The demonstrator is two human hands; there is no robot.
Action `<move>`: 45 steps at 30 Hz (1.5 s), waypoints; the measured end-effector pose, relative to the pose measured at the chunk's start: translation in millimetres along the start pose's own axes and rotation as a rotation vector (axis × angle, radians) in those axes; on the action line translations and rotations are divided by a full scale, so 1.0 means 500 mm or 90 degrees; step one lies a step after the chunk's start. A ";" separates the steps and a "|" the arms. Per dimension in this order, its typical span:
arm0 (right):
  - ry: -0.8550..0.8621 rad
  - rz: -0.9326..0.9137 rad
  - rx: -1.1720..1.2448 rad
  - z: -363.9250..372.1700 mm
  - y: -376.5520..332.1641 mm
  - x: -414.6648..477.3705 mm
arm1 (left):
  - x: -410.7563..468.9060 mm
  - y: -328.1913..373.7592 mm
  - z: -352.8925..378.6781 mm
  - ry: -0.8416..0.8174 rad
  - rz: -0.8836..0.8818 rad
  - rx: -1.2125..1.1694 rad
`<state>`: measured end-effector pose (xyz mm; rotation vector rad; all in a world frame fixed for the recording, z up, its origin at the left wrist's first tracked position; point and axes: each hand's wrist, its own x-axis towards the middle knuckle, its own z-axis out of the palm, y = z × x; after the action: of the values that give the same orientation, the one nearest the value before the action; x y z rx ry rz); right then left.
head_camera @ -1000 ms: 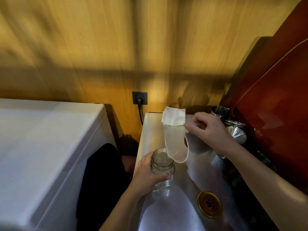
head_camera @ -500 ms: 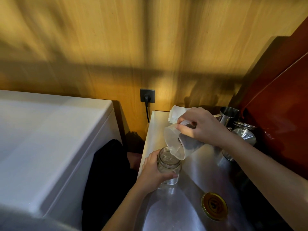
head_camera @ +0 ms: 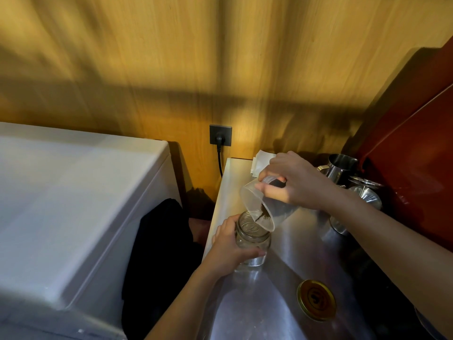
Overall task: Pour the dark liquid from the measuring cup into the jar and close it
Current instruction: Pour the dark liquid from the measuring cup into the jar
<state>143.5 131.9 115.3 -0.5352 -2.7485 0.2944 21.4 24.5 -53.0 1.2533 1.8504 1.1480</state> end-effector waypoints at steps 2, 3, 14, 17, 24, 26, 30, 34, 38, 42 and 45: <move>0.002 -0.012 -0.014 0.002 -0.002 0.002 | 0.001 0.000 0.001 -0.003 -0.001 0.004; 0.004 -0.017 -0.019 0.004 -0.003 0.002 | 0.001 -0.001 0.001 -0.002 0.000 0.007; -0.026 -0.064 -0.081 0.016 -0.010 0.006 | 0.000 -0.006 0.003 0.004 0.009 0.013; -0.038 -0.061 -0.084 0.017 -0.011 0.007 | 0.000 -0.005 0.004 0.004 0.012 0.018; -0.036 -0.081 -0.090 0.016 -0.013 0.007 | 0.003 -0.006 0.004 0.006 0.012 0.020; -0.035 -0.092 -0.090 0.017 -0.014 0.005 | 0.002 -0.006 0.004 0.007 0.014 0.021; -0.042 -0.092 -0.083 0.018 -0.019 0.004 | 0.002 -0.007 0.005 0.012 0.018 0.025; -0.043 -0.109 -0.088 0.015 -0.018 0.004 | 0.002 -0.006 0.005 0.007 0.020 0.018; -0.041 -0.112 -0.090 0.018 -0.014 0.004 | 0.001 -0.006 0.004 0.006 0.016 0.026; -0.040 -0.126 -0.102 0.021 -0.013 0.003 | -0.001 -0.003 0.003 -0.005 0.006 0.027; -0.033 -0.129 -0.094 0.021 -0.011 0.004 | 0.000 -0.002 0.003 -0.005 0.001 0.025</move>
<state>136.3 126.1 107.5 -0.2848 -2.8609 0.0582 22.3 24.6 -54.7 1.2791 1.8737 1.1109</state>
